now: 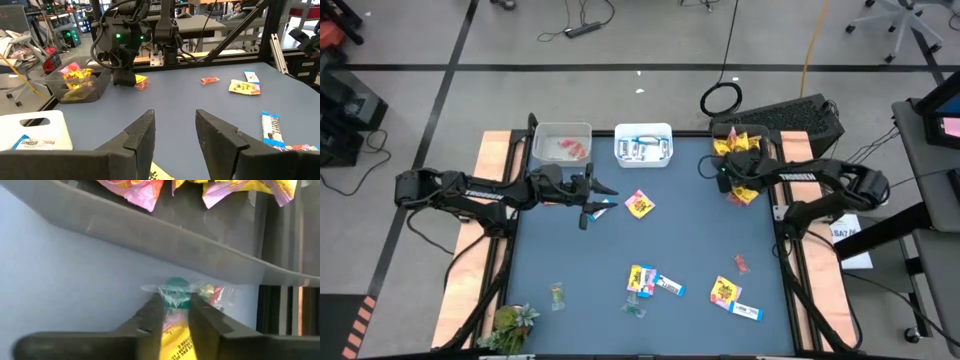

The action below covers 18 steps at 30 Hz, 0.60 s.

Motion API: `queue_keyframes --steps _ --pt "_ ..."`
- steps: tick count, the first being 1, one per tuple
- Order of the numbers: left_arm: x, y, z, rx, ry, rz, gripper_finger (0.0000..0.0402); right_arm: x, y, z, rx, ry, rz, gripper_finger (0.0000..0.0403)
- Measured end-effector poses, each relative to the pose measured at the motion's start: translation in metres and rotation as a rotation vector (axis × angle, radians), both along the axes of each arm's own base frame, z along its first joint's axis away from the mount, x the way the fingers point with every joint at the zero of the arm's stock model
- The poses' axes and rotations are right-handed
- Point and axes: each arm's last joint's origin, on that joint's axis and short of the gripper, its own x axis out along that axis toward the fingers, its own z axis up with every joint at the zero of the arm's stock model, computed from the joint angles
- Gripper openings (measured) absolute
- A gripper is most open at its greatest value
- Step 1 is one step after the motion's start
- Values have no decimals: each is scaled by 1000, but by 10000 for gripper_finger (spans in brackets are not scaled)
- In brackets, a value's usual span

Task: Sort candy
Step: Put the blue gummy into the gray bin

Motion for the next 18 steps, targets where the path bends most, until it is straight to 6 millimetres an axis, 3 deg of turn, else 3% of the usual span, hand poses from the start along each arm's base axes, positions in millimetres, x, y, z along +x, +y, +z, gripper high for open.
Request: queue_keyframes --steps 6,12,18 --pt "0 2 1 19 -5 67 148 6 5 17 -54 -74 45 15" --pt "-3 11 1 51 -17 178 148 26 21 36 -111 -186 205 17" --pt "-24 18 -3 51 -83 277 148 59 43 53 -233 -400 411 22"
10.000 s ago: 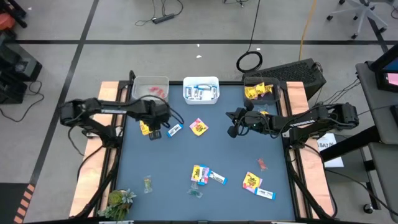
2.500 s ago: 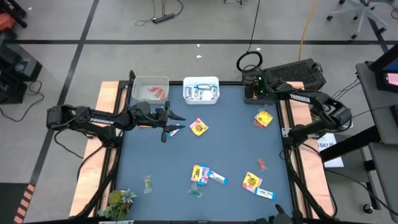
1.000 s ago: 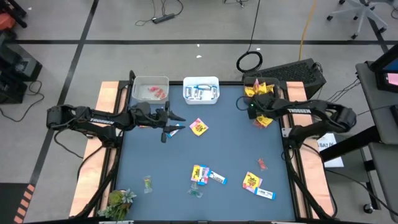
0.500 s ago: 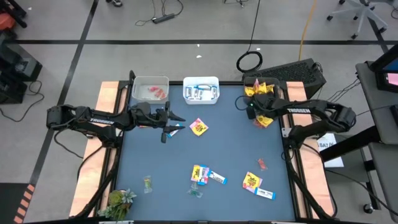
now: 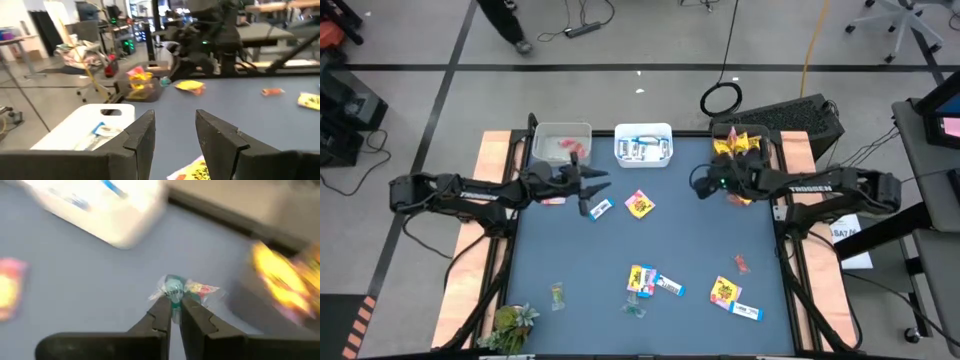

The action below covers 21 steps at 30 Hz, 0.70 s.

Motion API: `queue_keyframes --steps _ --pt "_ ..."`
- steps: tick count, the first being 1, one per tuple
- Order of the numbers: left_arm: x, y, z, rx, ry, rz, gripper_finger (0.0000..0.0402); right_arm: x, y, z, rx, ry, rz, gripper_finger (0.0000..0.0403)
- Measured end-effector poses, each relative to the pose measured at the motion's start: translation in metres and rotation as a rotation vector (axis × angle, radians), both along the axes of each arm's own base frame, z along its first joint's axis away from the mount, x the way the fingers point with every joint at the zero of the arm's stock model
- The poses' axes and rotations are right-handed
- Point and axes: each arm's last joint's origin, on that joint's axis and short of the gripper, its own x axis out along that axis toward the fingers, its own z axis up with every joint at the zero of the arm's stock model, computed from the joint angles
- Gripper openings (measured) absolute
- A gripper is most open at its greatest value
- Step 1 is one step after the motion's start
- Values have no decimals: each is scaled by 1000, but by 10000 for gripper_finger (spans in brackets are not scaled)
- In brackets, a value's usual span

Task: Sort candy
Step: Put the blue gummy into the gray bin

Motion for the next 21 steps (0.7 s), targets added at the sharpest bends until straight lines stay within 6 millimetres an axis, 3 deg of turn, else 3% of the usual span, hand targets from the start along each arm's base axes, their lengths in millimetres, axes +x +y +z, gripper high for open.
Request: queue_keyframes --steps 6,11,21 --pt "-18 1 4 8 -44 33 148 32 16 18 -155 -236 189 22" --pt "-30 1 6 21 -78 53 148 56 21 23 -182 -403 326 22" --pt "-43 0 11 41 -132 75 148 147 3 27 -268 -384 471 19"
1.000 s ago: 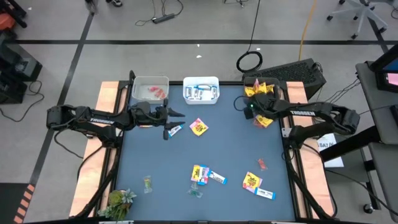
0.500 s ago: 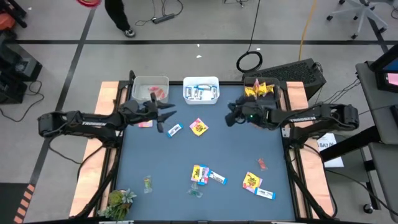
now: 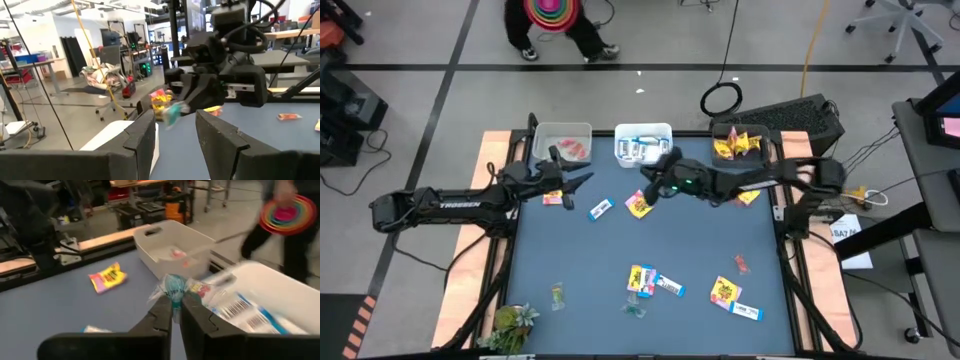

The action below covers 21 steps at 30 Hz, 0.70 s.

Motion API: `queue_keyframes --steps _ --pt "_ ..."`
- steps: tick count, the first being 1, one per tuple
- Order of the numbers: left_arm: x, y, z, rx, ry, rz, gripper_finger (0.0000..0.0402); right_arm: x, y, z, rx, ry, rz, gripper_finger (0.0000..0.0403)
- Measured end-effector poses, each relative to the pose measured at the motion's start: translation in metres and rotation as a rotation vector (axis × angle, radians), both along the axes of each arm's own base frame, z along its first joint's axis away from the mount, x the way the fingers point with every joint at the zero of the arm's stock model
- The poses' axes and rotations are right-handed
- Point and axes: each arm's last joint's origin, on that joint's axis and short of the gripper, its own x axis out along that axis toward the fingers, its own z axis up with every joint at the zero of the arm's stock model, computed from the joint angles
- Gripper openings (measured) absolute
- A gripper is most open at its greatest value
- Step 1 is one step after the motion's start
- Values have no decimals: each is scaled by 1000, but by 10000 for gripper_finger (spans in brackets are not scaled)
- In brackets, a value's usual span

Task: Sort candy
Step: Put the blue gummy into the gray bin

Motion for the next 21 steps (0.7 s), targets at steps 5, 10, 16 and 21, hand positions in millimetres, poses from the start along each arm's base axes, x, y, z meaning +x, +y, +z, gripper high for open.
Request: queue_keyframes --steps 5,10,16,21 --pt "0 0 -1 -6 12 13 148 46 -23 5 -18 -16 52 6" --pt "0 0 -1 -6 12 16 148 82 -45 8 -21 -8 29 3" --pt "-2 1 1 -6 2 58 148 113 -67 3 -20 -32 16 3" --pt "-9 2 1 -1 35 181 148 139 -81 -9 32 -45 74 2"
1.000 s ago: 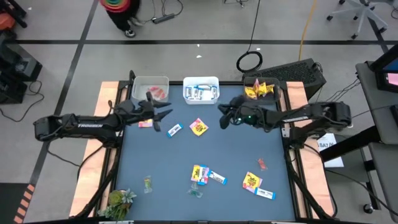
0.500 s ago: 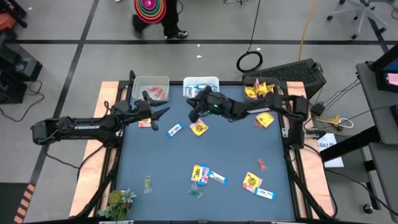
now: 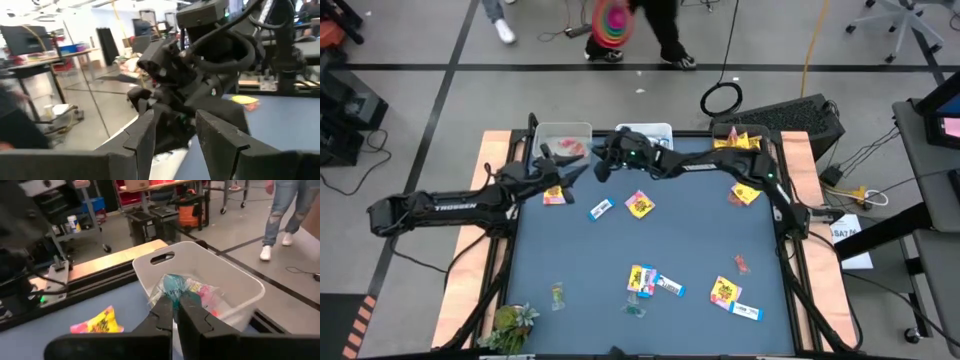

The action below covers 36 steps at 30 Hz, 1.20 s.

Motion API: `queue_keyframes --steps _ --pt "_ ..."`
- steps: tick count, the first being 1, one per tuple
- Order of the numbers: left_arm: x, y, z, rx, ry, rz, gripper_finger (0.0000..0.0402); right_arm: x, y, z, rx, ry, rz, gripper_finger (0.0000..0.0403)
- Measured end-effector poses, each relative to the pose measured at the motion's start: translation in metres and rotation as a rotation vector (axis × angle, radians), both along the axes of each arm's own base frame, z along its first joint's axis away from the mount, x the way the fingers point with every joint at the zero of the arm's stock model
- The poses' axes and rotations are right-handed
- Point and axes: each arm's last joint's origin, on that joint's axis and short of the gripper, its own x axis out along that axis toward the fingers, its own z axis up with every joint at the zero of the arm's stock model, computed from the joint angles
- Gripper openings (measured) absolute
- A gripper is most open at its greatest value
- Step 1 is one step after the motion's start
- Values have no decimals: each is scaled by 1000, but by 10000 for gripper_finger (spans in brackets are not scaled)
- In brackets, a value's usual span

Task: Sort candy
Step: Put the blue gummy into the gray bin, then put the white chocolate into the white bin

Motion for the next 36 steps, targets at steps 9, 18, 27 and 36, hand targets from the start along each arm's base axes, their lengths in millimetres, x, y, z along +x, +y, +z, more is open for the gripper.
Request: queue_keyframes --steps 9,18,27,36 --pt "-9 -3 4 7 6 26 148 34 -20 -16 17 64 -12 2" --pt "-13 -4 5 6 10 28 148 47 -39 -36 81 121 -44 3" --pt "-13 -4 5 6 8 28 148 46 -43 -40 131 117 -44 73" --pt "-13 -4 6 4 6 28 148 46 -40 -34 84 136 -23 128"
